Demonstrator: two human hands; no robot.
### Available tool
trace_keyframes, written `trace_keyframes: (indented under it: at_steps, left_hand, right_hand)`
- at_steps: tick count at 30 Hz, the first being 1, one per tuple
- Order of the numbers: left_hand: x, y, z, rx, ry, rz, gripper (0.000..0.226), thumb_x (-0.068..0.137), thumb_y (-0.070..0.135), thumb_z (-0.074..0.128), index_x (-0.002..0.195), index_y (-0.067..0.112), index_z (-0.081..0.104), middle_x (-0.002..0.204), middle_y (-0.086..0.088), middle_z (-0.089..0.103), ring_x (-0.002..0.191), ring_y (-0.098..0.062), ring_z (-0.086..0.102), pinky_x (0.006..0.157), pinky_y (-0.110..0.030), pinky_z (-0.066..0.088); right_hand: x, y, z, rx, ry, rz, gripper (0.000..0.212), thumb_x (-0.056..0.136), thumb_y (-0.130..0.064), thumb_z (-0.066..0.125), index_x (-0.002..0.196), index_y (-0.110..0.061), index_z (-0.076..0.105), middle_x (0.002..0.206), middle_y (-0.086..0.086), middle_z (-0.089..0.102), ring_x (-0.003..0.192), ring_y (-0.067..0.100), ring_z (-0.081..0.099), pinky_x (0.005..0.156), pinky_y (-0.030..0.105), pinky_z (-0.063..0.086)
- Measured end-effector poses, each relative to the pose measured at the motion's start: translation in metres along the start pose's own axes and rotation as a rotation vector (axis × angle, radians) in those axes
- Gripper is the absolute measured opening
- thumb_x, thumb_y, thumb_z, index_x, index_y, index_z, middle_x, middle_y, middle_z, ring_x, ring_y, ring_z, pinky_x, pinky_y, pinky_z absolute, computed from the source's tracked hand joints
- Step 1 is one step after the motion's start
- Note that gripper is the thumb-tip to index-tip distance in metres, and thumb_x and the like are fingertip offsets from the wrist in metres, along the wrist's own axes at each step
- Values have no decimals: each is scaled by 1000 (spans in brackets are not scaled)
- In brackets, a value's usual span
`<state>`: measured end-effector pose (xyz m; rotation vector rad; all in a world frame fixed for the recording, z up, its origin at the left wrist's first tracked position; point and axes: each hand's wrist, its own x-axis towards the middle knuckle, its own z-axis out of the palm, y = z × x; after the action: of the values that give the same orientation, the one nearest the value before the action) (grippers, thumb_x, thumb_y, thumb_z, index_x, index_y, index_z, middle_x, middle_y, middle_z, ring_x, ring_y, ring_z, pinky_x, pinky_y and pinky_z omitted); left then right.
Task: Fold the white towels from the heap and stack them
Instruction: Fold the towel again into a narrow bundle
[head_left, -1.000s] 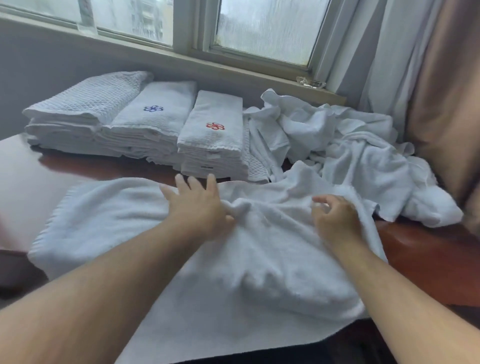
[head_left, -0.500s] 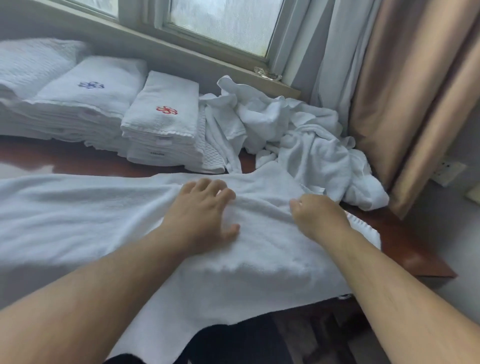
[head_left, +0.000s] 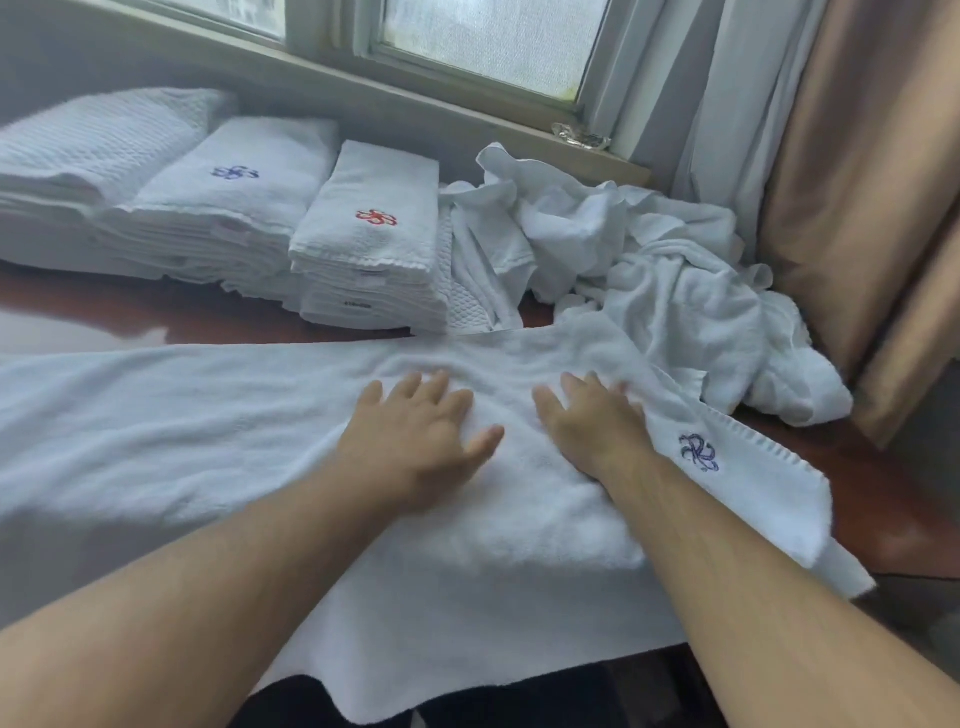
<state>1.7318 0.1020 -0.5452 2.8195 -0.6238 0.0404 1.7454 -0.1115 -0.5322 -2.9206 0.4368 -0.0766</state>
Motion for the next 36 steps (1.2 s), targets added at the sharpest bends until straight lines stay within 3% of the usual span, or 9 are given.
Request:
trace_keyframes:
  at_steps: [3, 7, 11, 17, 22, 25, 28, 33, 36]
  left_hand:
    - [24, -5, -5, -133, 27, -132, 52, 101, 55, 18, 131, 28, 51, 153, 3, 42, 147, -23, 28, 117, -59, 19]
    - [40, 8, 11, -65, 70, -153, 49, 95, 57, 31, 129, 23, 42, 143, -3, 41, 138, -26, 32, 117, -62, 15]
    - [46, 6, 20, -54, 77, -2, 62, 93, 60, 31, 149, 35, 28, 163, 1, 22, 151, -20, 13, 122, -56, 6]
    - [53, 7, 22, 32, 26, 231, 71, 85, 66, 18, 154, 46, 23, 166, 11, 19, 153, -12, 12, 121, -48, 14]
    - [58, 7, 21, 84, -9, 294, 74, 83, 68, 12, 154, 49, 19, 167, 11, 16, 153, -12, 9, 122, -50, 11]
    - [61, 8, 18, 83, -49, 319, 74, 84, 68, 13, 155, 49, 14, 167, 9, 16, 153, -13, 9, 122, -49, 7]
    - [62, 10, 17, 93, -52, 342, 74, 84, 68, 12, 156, 49, 11, 167, 12, 13, 153, -12, 9, 122, -51, 8]
    - [59, 8, 18, 52, -34, 335, 73, 84, 67, 17, 154, 49, 19, 165, 15, 19, 152, -13, 13, 122, -47, 10]
    - [57, 6, 15, -72, 32, 314, 66, 82, 62, 27, 144, 47, 44, 157, 18, 36, 146, -12, 28, 120, -41, 19]
  right_hand:
    - [-5, 20, -3, 141, 318, -91, 29, 96, -32, 43, 86, -16, 65, 89, 3, 64, 90, 31, 60, 67, 35, 44]
    - [12, 57, -18, 18, 359, 181, 47, 97, -17, 46, 143, -10, 41, 138, 17, 46, 108, 36, 57, 74, 39, 42]
    - [26, 90, -23, 123, 269, 395, 48, 101, -43, 46, 128, -6, 56, 120, 17, 63, 94, 33, 55, 76, 38, 43]
    - [32, 94, -30, 812, 888, 783, 47, 98, -31, 49, 137, -4, 48, 139, 19, 55, 122, 39, 57, 84, 34, 40]
    - [24, 116, -46, 843, 969, 1066, 40, 100, -30, 46, 131, -5, 50, 137, 18, 55, 125, 40, 53, 100, 44, 41]
    - [14, 120, -51, 468, 898, 964, 34, 95, -19, 57, 127, -9, 54, 136, 18, 54, 125, 41, 49, 97, 48, 41]
    - [6, 103, -39, 15, 792, 474, 31, 88, -12, 61, 118, -16, 58, 130, 15, 53, 120, 38, 46, 94, 44, 36]
    - [17, 46, -34, 222, 526, 169, 32, 91, -36, 46, 72, -14, 59, 66, -2, 60, 62, 22, 54, 50, 25, 30]
    - [27, 17, -39, 357, 135, 305, 60, 93, -60, 33, 86, -9, 66, 86, 7, 71, 81, 27, 68, 70, 39, 57]
